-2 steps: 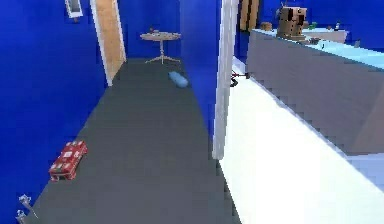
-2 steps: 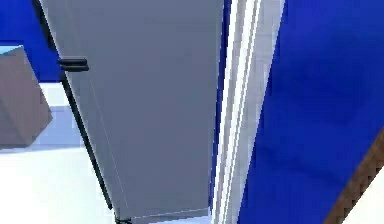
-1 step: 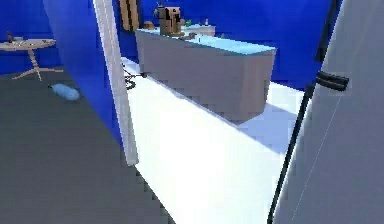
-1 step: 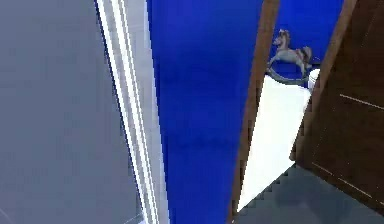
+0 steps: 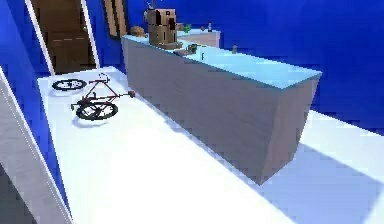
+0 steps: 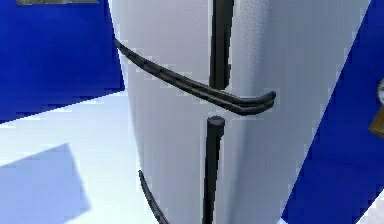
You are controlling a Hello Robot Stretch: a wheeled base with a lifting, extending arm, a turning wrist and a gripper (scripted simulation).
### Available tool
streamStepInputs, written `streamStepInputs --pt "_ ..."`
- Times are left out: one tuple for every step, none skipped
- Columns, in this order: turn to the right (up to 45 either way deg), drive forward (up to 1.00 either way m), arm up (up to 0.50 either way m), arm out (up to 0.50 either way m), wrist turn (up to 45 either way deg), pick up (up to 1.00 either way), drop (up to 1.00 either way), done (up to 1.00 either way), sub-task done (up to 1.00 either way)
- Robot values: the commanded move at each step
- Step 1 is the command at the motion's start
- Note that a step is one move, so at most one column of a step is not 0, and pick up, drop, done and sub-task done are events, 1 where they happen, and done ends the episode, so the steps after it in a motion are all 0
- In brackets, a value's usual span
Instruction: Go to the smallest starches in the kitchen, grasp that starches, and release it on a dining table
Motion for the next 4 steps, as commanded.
streamStepInputs --pt "6.0 0.0 0.0 0.0 0.0 0.0 0.0 0.0 0.0" --pt "0.0 0.85 0.0 0.0 0.0 0.0 0.0 0.0 0.0" --pt "-39.0 0.0 0.0 0.0 0.0 0.0 0.0 0.0 0.0" --pt "0.0 1.0 0.0 0.0 0.0 0.0 0.0 0.0 0.0"
